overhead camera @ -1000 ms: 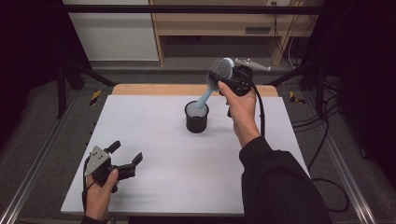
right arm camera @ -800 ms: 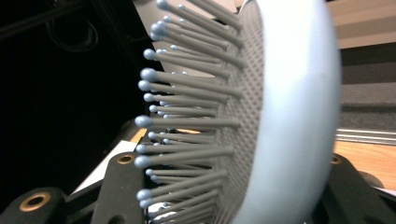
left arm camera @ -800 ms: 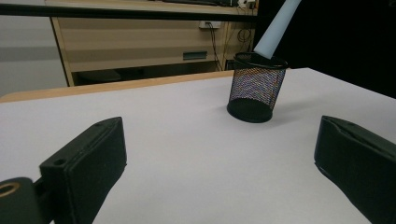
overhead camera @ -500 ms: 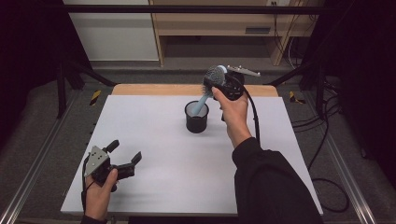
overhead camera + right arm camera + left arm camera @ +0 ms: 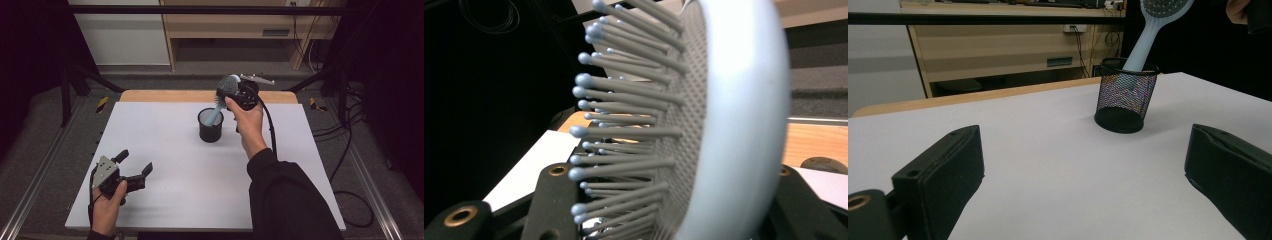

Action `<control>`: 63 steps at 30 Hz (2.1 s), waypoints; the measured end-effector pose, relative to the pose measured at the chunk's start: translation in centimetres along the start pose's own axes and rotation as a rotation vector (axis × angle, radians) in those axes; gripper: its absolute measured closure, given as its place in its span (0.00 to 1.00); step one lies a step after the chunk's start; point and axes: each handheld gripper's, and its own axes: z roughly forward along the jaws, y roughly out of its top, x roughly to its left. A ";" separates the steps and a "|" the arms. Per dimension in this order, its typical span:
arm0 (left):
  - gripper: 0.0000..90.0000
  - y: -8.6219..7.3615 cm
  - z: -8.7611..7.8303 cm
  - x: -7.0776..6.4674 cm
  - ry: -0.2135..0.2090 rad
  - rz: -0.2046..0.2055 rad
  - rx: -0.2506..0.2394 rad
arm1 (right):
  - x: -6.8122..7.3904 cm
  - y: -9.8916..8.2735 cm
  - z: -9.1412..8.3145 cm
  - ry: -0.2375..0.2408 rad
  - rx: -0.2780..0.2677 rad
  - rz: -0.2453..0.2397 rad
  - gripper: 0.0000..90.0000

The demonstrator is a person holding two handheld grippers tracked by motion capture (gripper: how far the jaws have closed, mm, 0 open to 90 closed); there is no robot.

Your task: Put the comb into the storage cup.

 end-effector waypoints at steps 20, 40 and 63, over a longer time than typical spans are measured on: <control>0.03 0.0 0.0 0.0 0.004 0.001 0.005 | -0.4 -1.1 0.8 -0.013 0.021 0.000 0.56; 0.03 0.0 -0.1 0.0 -0.003 0.002 0.005 | -0.2 -1.8 1.6 -0.005 0.033 0.008 0.55; 0.03 0.0 0.0 -0.1 -0.011 0.005 0.010 | -0.2 -2.3 2.0 -0.003 0.037 0.024 0.55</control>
